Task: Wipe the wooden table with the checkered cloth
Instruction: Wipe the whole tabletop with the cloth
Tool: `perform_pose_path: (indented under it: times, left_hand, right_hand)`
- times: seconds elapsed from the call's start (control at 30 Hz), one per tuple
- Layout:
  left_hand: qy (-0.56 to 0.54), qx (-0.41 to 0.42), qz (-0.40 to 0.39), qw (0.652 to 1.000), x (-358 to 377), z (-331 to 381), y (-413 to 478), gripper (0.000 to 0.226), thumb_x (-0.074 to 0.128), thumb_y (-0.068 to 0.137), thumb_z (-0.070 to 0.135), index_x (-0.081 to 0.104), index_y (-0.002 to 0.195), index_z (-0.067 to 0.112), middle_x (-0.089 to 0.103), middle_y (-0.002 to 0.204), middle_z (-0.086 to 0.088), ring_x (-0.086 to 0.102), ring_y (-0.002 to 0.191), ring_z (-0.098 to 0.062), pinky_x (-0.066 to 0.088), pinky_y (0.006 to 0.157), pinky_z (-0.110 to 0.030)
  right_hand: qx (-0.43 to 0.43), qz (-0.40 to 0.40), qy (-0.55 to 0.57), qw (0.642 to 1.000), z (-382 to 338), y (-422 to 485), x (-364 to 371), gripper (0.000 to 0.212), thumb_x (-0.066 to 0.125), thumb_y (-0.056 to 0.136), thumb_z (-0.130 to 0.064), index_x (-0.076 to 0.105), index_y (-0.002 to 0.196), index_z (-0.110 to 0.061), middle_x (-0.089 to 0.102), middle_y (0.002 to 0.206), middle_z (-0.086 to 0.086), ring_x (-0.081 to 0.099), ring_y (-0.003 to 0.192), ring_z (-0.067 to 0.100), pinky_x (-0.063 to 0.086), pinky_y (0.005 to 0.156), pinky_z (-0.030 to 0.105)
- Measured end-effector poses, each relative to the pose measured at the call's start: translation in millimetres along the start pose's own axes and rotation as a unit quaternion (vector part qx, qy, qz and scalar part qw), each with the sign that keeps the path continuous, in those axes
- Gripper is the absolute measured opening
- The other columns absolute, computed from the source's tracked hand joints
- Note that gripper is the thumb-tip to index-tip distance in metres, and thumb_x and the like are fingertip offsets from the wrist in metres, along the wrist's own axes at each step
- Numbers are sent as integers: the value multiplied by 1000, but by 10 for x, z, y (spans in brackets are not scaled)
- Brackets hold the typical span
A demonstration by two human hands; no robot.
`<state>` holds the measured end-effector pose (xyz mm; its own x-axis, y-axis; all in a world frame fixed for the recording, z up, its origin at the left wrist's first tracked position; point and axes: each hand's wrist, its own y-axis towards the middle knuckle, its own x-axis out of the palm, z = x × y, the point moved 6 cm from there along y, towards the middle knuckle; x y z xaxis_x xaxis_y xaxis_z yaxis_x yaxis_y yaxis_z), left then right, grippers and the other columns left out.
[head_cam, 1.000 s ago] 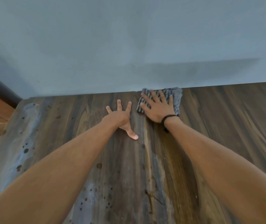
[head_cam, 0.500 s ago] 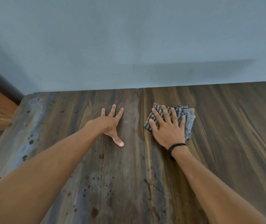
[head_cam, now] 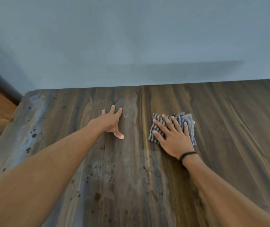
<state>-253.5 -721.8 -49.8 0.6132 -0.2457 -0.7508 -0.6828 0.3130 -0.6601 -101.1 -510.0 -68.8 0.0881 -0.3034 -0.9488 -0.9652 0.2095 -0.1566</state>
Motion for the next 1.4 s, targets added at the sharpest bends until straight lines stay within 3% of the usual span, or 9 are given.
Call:
perform_pose_path:
  times: [0.2,0.33,0.47,0.63,0.77,0.9,1.07,1.2,1.4]
  left_hand:
    - [15,3,-55,998,431,104,-315,157,86,50,65,-34,145,33,-43,152,1,-24,143,-44,15,116,-64]
    - [13,-1,-75,997,666,185,-587,157,86,50,66,-37,143,34,-44,151,2,-25,143,-45,15,115,-65]
    - [1,-17,-81,997,853,281,-804,156,85,52,66,-37,143,33,-44,151,1,-26,142,-47,15,116,-65]
    - [-19,-39,-78,996,1102,294,-1085,155,84,53,66,-37,143,31,-43,152,-1,-27,140,-49,8,116,-63]
    - [-32,-42,-52,997,1242,294,-1213,152,86,58,60,-35,145,30,-41,153,-3,-26,140,-49,9,116,-62]
    - [-59,-31,-17,998,1258,217,-1260,150,88,58,55,-29,149,32,-37,156,-1,-25,142,-48,13,115,-63]
    - [-66,-19,3,998,1286,206,-1232,151,88,54,58,-24,151,32,-33,158,0,-22,143,-47,12,115,-62]
    - [-77,-15,2,997,1345,141,-1220,147,85,56,62,-23,151,34,-34,158,1,-23,144,-44,12,115,-63]
    - [-75,3,19,997,1467,159,-1323,132,76,68,66,-18,154,31,-30,159,-3,-19,146,-42,9,118,-60]
  right_hand:
    - [-76,-13,-29,997,-213,-554,243,55,6,95,-78,-3,149,-68,-11,165,-27,-13,156,12,-21,118,50]
    - [58,20,13,998,-72,-448,123,57,15,100,-71,3,154,-61,-3,169,-19,-9,157,17,-20,118,53]
    - [-84,-5,-38,996,-177,-943,370,53,4,94,-78,-9,145,-72,-8,167,-25,-13,156,12,-24,117,49]
    - [19,18,-2,1000,-216,-1070,277,57,14,100,-70,2,155,-59,-4,169,-18,-10,157,19,-23,117,54]
    - [-118,-8,-36,992,-288,-1715,513,56,4,97,-76,0,151,-66,-4,166,-25,-8,157,15,-23,118,49]
    - [12,14,4,1000,-210,-1479,345,58,11,99,-72,3,155,-59,-5,169,-18,-10,157,18,-20,119,55]
    - [-106,-2,-25,994,-298,-1929,529,57,8,97,-76,4,153,-64,1,169,-21,-6,157,16,-21,118,51]
    - [40,31,7,999,-201,-1807,442,59,10,99,-71,2,156,-58,-7,167,-20,-11,157,18,-25,115,53]
    - [-4,2,15,1000,-213,-1946,473,57,12,98,-75,4,153,-63,-2,169,-22,-11,156,13,-25,116,50]
